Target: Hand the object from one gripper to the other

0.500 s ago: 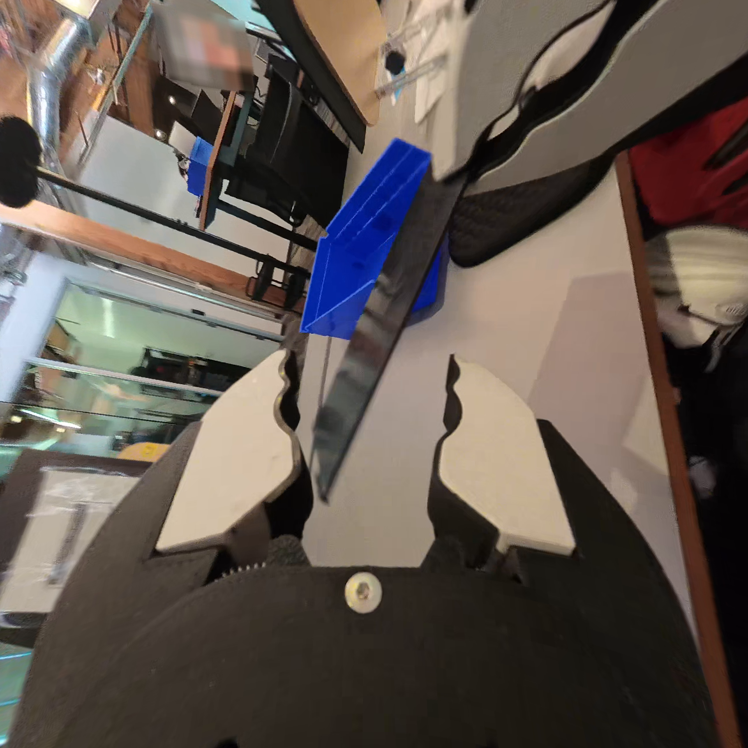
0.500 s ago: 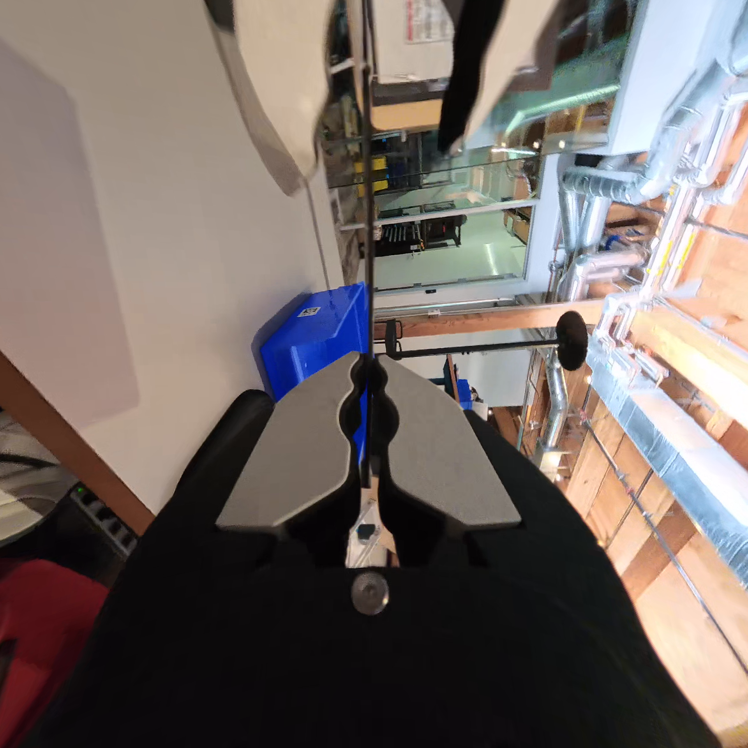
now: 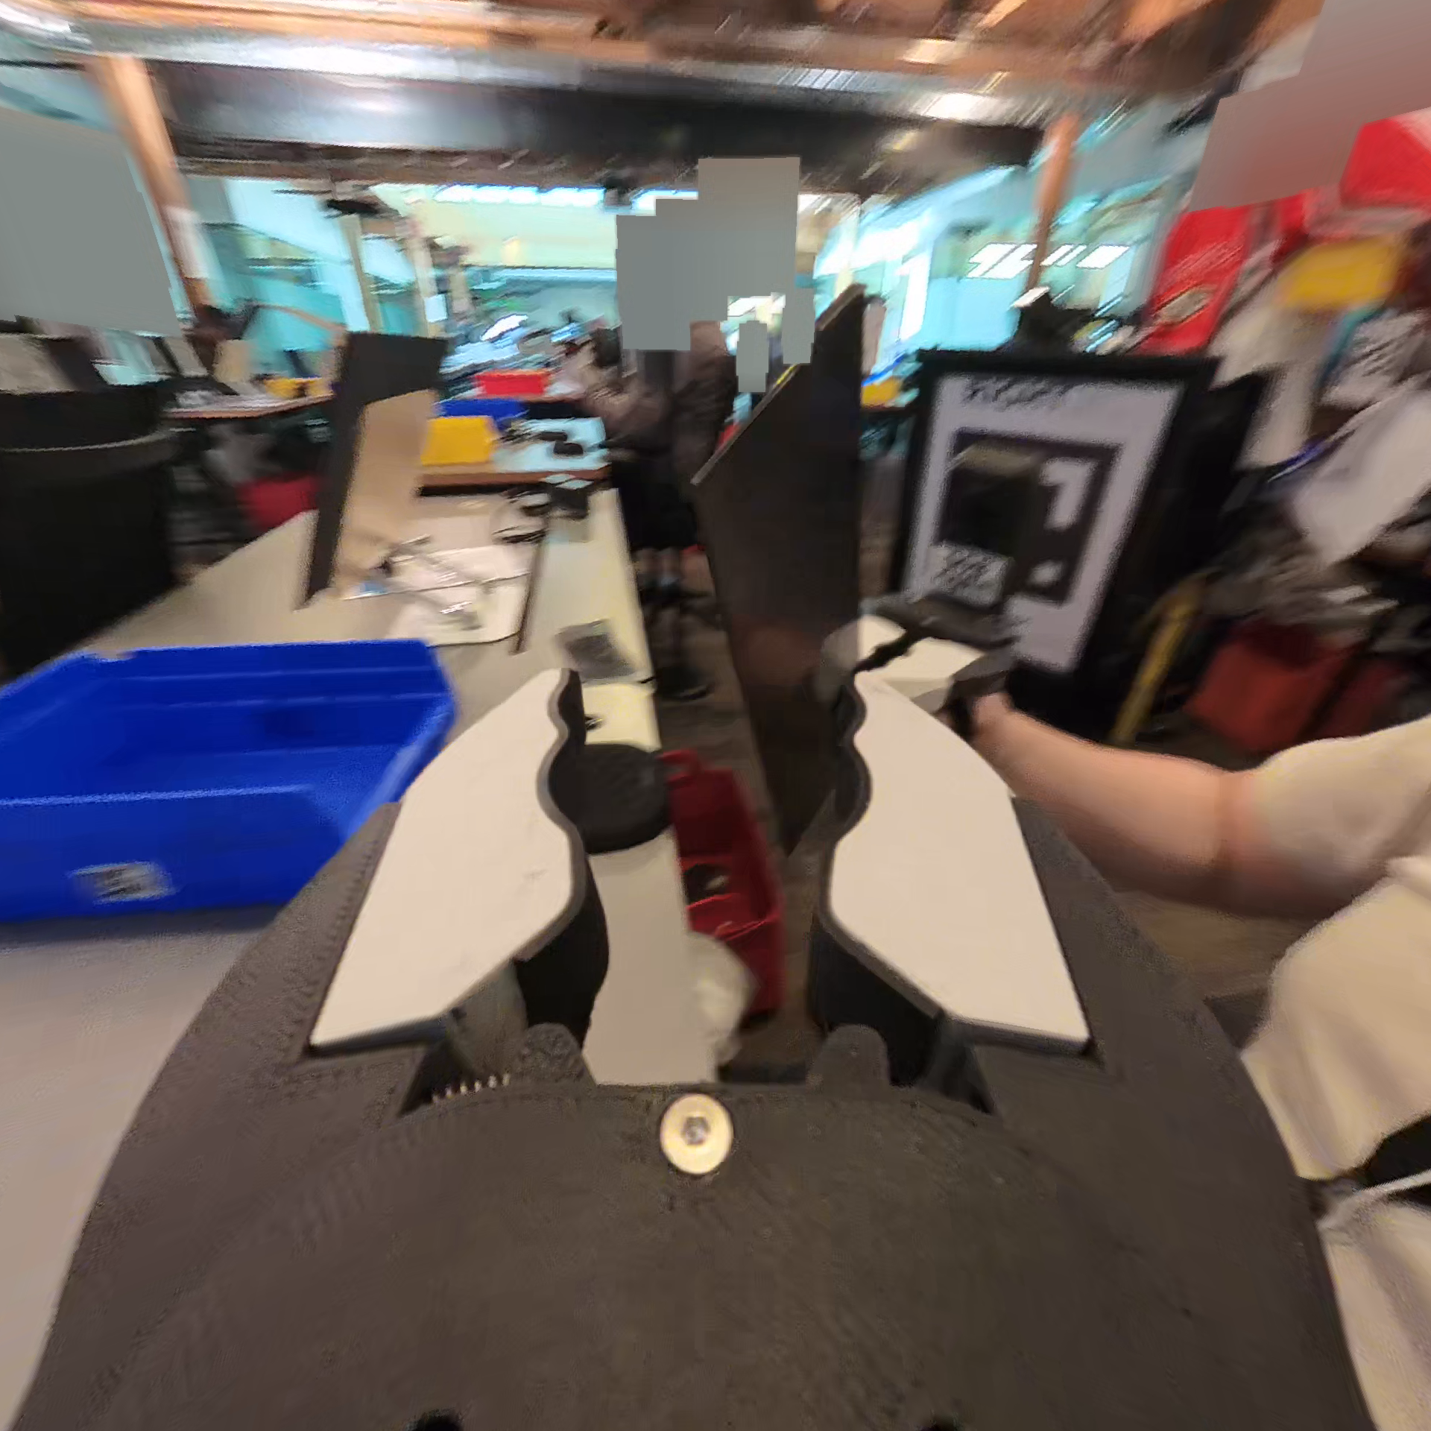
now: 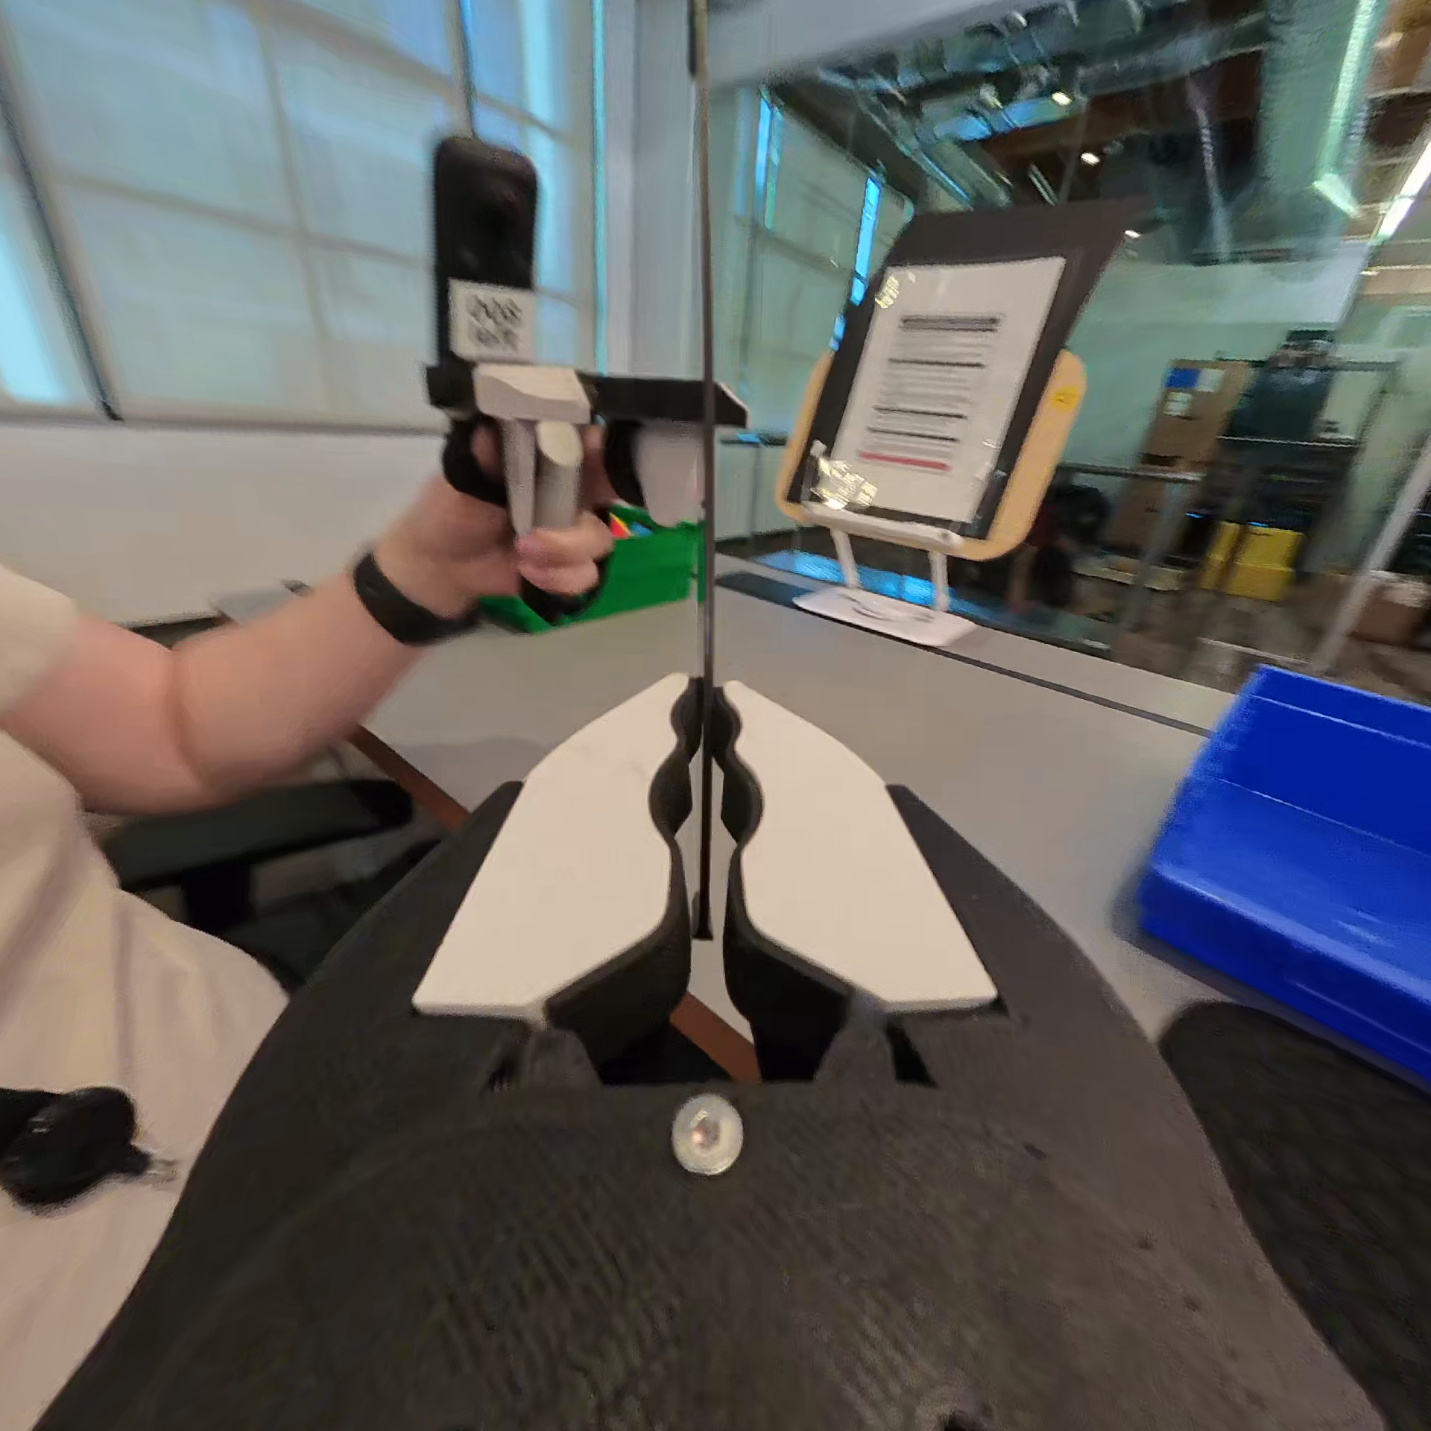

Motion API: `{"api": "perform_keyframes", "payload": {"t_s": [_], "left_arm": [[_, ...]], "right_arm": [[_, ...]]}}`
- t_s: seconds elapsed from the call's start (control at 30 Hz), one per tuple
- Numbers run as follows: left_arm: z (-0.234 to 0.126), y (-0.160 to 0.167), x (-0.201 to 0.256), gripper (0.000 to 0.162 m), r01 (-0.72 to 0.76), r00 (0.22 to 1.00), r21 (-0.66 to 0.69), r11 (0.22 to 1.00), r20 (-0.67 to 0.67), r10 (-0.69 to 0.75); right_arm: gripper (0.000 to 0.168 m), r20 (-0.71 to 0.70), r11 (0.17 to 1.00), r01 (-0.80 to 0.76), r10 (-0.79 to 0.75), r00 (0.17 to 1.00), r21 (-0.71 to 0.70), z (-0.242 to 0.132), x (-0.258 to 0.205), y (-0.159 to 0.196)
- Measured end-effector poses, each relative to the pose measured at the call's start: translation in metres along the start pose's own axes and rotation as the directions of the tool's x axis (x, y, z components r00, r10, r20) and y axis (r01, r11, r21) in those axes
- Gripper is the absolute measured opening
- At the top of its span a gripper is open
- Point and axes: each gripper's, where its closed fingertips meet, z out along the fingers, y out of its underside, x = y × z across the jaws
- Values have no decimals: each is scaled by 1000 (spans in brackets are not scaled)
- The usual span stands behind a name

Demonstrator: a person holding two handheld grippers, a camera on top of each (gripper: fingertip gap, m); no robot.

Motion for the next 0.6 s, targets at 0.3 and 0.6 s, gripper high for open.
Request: {"api": "perform_keyframes", "payload": {"t_s": [0.3, 0.6], "left_arm": [[23, -12, 29, 18, 112, 965, 156, 981, -254, -69], [23, -3, 9, 1, 254, 948, 64, 965, -214, -236]], "right_arm": [[2, 163, 988, -133, 119, 979, 79, 9, -24, 5], [30, 44, 989, -5, -1, 999, 147, -3, -10, 22]]}}
